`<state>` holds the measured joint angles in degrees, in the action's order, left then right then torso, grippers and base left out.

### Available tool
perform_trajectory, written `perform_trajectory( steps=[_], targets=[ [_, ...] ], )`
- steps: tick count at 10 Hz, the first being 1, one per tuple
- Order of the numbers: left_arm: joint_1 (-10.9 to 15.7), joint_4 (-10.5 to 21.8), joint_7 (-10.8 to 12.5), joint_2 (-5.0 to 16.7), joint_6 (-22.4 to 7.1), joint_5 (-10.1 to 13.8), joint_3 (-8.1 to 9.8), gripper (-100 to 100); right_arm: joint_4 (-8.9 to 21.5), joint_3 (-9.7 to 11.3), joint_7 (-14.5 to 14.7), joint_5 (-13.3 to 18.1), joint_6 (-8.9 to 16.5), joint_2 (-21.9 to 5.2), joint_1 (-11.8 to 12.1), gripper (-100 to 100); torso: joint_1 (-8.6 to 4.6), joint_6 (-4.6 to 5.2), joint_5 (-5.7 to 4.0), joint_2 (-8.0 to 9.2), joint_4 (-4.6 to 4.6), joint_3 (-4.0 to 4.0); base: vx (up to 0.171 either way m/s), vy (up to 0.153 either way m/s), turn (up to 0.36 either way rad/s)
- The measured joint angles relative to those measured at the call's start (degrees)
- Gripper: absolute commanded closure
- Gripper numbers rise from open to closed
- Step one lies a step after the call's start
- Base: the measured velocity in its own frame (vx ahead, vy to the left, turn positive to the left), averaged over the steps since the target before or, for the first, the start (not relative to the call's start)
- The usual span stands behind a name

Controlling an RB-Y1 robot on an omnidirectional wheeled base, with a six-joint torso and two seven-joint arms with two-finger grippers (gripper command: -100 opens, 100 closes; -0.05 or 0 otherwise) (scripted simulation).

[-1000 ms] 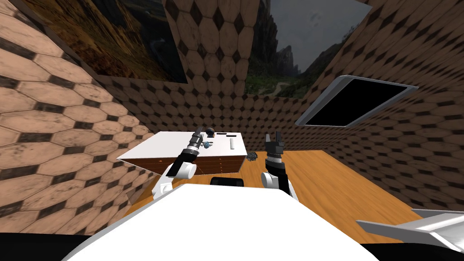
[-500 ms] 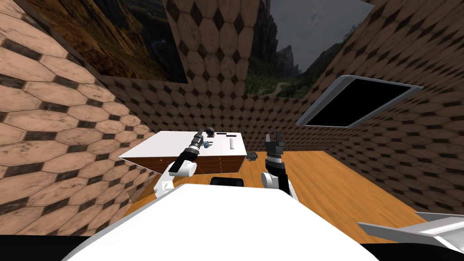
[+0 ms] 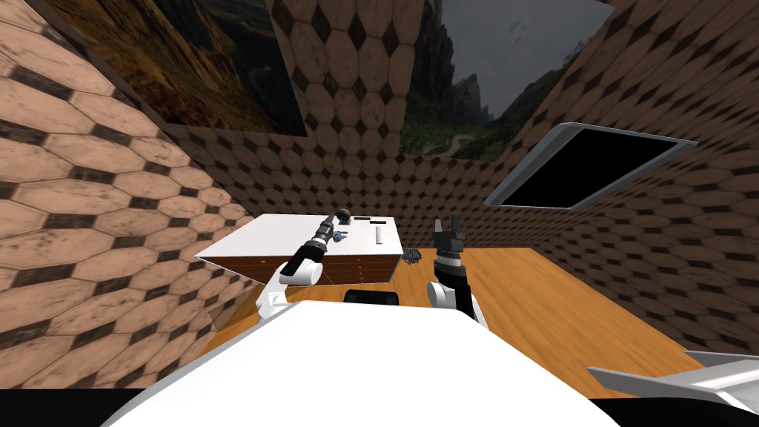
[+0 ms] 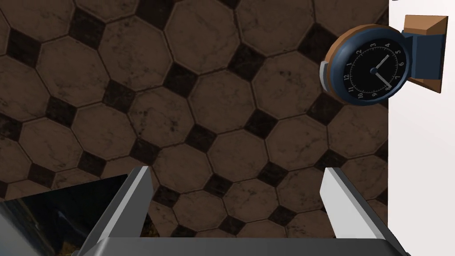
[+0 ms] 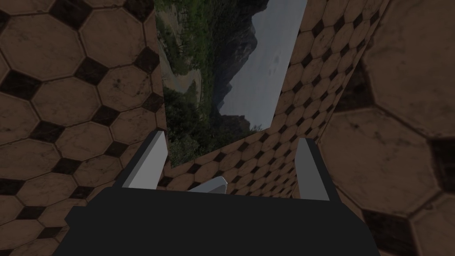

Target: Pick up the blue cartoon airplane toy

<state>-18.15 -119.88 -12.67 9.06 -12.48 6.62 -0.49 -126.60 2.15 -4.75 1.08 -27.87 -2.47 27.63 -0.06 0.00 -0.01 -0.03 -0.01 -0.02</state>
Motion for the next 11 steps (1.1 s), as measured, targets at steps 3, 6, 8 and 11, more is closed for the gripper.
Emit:
perform_trajectory(
  steps=[3, 6, 8, 11],
  targets=[
    [1.18, 1.46, -0.42, -0.36, -4.13, -0.2, 0.69, -100, 0.0, 0.0, 0.0, 0.0, 0.0, 0.0, 0.0, 0, 0.01, 0.0, 0.0, 0.0, 0.0, 0.0, 0.005, -0.014, 0.007],
    [2.87, 3.4, -0.6, -0.54, -8.32, -0.36, 1.82, -100, 0.0, 0.0, 0.0, 0.0, 0.0, 0.0, 0.0, 0, 0.0, 0.01, 0.0, -0.01, 0.0, -0.01, 0.006, -0.013, 0.003],
    [3.7, 4.56, -0.66, -0.51, -10.79, -0.39, 2.5, -100, 0.0, 0.0, 0.0, 0.0, 0.0, 0.0, 0.0, 0, 0.02, 0.0, 0.0, -0.02, 0.0, -0.01, 0.008, -0.009, 0.001],
    [5.43, 6.44, -0.61, -0.73, -15.22, -0.73, 3.84, -100, 0.0, 0.0, 0.0, 0.0, 0.0, 0.0, 0.0, 0, 0.01, 0.0, 0.0, -0.04, -0.01, -0.02, 0.012, -0.011, -0.003]
  ],
)
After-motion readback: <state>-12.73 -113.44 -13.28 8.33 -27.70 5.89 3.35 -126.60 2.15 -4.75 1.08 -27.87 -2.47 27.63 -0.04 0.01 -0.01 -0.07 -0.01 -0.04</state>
